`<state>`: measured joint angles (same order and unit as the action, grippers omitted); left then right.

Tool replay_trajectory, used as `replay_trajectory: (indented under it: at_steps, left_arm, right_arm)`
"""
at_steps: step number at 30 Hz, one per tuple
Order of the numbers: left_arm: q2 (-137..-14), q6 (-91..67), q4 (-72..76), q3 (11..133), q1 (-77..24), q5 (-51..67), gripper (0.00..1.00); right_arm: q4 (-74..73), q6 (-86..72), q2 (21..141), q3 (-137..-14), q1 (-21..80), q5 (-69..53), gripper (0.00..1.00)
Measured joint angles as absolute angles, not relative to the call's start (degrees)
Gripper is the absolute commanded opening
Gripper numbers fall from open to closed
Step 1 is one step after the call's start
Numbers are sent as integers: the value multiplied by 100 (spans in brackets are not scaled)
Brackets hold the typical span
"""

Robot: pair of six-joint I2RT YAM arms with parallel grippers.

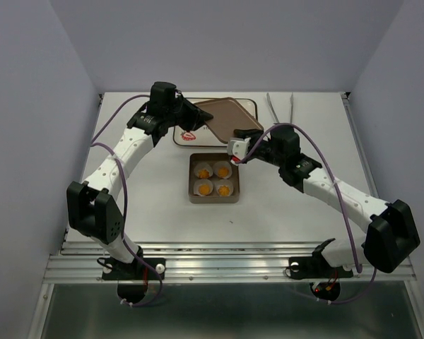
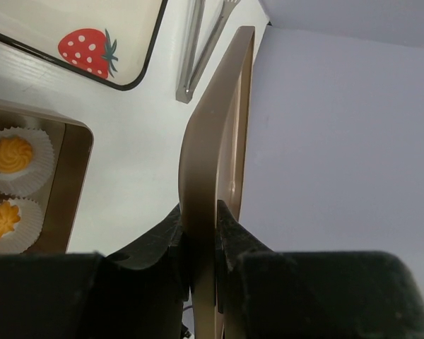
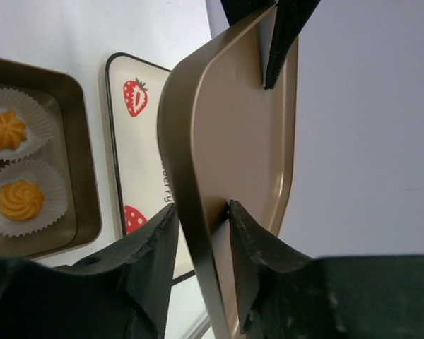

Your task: Pack the cookies

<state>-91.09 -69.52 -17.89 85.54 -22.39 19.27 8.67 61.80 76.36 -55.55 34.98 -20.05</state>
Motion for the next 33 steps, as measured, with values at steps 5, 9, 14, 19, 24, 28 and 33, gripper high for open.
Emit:
replay_trajectory:
  at_steps: [5,9,14,19,24,28,33]
  left_arm:
    - [-9109,-6949,-1791,8543,-2239,1944,14]
    - [-9105,-7030,-1774,8510,-2200,1951,52]
    - [-9054,-6923,-1737,8484,-2211,2043,78]
    - [-8921,-6785,-1636,8484,-2215,2049,99]
    - [-8764,-6420,-1540,8488,-2213,1938,99]
    - [-8641,-5948,-1433,8536,-2213,1787,99]
    - [-8296,-5210,-1398,8608,-2213,1240,99]
  right_arm:
    - [1100,6169,7697,-5553,3498,-1970,22]
    - [1153,6154,7732,-5551,3498,-1986,1]
    - [1164,6005,7738,-5535,3522,-1992,1]
    - [1164,5861,7738,-5535,3531,-1990,1]
    - [1157,5448,7738,-5540,3531,-1922,1]
    - [1046,4663,7765,-5655,3527,-1822,1]
    - [978,3124,7839,-6036,3343,-1776,1]
